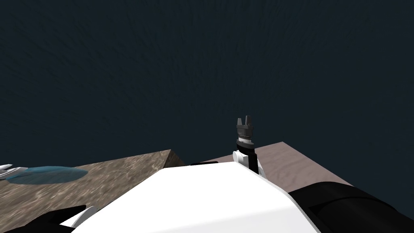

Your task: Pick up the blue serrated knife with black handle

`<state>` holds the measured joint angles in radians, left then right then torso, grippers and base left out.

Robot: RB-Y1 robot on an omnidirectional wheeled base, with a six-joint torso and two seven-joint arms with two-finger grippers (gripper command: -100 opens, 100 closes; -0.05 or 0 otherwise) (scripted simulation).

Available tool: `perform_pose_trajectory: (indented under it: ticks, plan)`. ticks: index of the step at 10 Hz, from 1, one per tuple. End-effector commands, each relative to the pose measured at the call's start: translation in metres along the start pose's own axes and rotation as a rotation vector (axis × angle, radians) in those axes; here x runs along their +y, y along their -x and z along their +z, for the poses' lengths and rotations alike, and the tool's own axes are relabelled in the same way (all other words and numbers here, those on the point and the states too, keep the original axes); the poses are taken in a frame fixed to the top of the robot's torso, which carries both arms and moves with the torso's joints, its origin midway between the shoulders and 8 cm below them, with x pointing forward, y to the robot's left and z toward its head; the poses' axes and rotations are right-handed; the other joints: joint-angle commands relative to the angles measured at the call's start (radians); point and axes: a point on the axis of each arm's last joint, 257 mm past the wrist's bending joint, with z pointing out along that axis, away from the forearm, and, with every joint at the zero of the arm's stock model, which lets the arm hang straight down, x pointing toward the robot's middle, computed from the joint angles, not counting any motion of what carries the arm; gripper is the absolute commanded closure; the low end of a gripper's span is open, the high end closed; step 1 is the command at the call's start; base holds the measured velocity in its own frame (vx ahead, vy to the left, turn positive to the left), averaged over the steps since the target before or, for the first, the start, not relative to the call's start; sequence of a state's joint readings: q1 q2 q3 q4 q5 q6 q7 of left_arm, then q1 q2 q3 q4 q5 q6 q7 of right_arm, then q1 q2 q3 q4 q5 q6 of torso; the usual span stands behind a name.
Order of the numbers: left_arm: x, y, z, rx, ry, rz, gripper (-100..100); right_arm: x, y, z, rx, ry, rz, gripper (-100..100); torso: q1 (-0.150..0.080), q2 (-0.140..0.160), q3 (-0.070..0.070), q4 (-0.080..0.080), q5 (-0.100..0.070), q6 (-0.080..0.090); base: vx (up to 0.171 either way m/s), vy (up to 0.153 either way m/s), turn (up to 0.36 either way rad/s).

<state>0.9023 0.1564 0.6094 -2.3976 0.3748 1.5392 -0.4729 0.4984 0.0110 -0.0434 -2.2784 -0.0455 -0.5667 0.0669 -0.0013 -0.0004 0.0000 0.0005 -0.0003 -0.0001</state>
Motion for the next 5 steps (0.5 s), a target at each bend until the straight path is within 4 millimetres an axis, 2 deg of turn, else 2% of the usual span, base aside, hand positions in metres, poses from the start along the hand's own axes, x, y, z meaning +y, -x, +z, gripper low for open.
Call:
perform_pose_trajectory:
  ticks: [1,3,4,5]
  plan:
    - [0.001,-0.001,-0.008,0.0,-0.002,0.005,100,0.0,0.0,0.0,0.0,0.0,0.0,0,0.0,0.0,0.0,0.0,0.0,0.0,0.024,0.0,0.035]
    - [0.002,-0.002,-0.019,-0.001,-0.002,0.01,100,0.0,0.0,0.0,0.0,0.0,0.0,0,0.0,0.0,0.0,0.0,0.0,0.0,0.02,0.001,0.024]
    - [0.002,0.0,-0.015,-0.001,-0.003,0.009,100,0.0,0.0,0.0,0.0,0.0,0.0,0,0.0,0.0,0.0,0.0,0.0,0.0,0.007,0.0,0.002]
    - [0.002,0.0,-0.015,-0.001,-0.004,0.01,0,0.0,0.0,0.0,0.0,0.0,0.0,0,0.0,0.0,0.0,0.0,0.0,0.0,0.0,0.0,0.0]
